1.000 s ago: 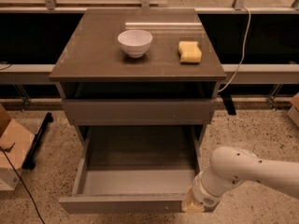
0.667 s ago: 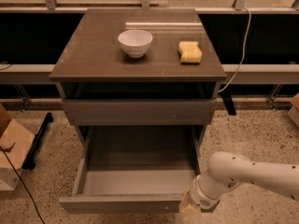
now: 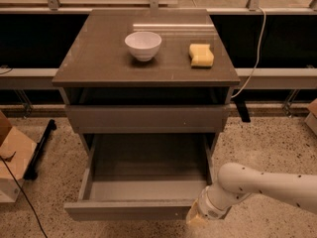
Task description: Close middle drawer
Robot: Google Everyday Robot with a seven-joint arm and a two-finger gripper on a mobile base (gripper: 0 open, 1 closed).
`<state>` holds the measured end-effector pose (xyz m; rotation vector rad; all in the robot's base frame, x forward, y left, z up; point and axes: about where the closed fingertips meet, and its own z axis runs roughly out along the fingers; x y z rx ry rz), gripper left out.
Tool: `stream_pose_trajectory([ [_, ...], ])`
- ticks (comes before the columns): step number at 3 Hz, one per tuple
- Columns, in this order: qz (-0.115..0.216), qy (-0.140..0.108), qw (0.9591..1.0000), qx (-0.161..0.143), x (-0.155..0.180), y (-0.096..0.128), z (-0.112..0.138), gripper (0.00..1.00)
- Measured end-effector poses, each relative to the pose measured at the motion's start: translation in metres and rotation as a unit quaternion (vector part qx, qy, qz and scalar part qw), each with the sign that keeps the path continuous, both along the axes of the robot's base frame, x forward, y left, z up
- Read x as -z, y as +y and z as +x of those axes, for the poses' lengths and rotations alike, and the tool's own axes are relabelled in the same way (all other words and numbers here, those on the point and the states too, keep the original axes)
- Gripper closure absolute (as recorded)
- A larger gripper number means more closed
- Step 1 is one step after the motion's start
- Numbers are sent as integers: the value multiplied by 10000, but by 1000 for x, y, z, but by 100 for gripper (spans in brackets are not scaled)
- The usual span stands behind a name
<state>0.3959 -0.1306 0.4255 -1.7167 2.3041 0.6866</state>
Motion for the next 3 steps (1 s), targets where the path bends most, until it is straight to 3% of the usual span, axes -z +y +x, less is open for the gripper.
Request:
stream_pose_trajectory([
  [1,0,0,10000,0,0,0,0,100],
  [3,86,-553,9984,-71,6,13,25,100],
])
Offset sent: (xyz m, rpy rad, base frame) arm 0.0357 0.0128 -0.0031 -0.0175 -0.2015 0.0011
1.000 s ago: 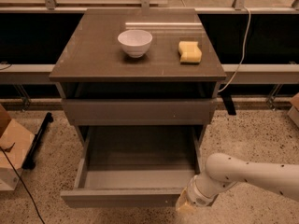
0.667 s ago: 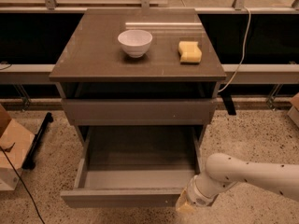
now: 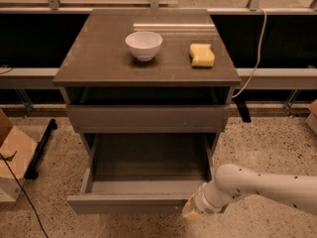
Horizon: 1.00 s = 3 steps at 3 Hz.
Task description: Close middle drawer
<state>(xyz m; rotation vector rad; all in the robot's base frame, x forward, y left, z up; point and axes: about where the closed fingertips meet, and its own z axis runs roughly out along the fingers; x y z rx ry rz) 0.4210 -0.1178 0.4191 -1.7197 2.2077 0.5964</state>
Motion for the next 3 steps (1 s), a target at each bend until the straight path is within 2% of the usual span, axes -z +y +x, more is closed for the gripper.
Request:
stream_pose_trajectory([
  [1,0,0,10000,0,0,0,0,100],
  [2,176,-180,9996,-154,2,10,26,100],
  [3,253,-255,9991,-224,3,14,37,100],
])
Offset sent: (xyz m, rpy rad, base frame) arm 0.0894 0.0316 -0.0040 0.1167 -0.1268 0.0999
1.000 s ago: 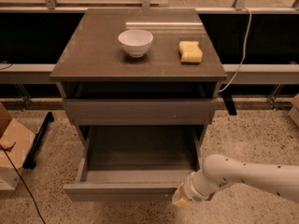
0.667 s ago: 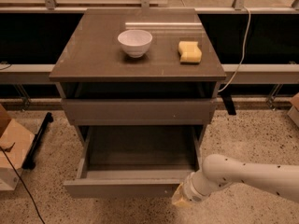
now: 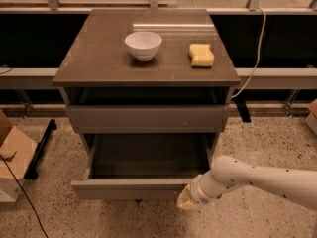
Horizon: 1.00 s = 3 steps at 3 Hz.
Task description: Close middle drawer
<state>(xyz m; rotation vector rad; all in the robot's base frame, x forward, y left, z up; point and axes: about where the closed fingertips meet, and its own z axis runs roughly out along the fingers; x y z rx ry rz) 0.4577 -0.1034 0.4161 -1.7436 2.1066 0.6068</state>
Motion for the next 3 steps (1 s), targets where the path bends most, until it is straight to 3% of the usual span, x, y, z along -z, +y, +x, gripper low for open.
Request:
stream_pose_trajectory([
  [2,288,-332,9988,-211,-6,14,56,100],
  [3,289,-333,9988,-210,-6,14,56,100],
])
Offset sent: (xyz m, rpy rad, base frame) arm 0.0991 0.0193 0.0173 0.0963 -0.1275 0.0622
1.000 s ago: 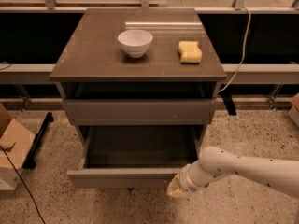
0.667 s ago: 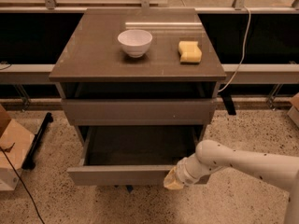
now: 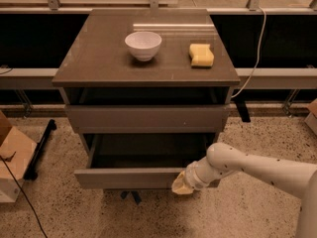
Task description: Close middle drawer
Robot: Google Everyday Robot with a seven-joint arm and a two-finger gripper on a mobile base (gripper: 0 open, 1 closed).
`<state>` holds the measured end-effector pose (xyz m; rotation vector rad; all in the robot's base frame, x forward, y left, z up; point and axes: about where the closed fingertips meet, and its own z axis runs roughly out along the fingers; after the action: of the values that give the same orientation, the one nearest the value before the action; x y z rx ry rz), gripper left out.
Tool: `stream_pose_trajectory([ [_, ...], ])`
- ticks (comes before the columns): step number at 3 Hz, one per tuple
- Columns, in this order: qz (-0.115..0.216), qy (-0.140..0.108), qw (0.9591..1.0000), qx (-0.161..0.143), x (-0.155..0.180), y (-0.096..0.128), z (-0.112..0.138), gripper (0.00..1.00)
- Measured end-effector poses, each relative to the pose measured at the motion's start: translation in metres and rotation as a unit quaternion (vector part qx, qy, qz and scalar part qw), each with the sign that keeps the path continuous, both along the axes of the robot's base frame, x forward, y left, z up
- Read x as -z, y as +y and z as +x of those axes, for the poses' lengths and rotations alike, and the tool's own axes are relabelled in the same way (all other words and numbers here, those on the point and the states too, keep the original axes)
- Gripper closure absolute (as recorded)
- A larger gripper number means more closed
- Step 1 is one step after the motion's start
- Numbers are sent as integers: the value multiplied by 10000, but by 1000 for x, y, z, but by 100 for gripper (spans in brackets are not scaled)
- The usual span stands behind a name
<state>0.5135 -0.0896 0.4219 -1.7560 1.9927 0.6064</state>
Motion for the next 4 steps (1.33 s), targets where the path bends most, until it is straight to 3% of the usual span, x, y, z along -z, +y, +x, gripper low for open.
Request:
stream_pose_trajectory([
  [1,61,-221,9996,177,6,4,7,100],
  [3,226,-339,9992,0,23,26,35,100],
  [4,239,-369,9990,-74,27,37,60,82],
])
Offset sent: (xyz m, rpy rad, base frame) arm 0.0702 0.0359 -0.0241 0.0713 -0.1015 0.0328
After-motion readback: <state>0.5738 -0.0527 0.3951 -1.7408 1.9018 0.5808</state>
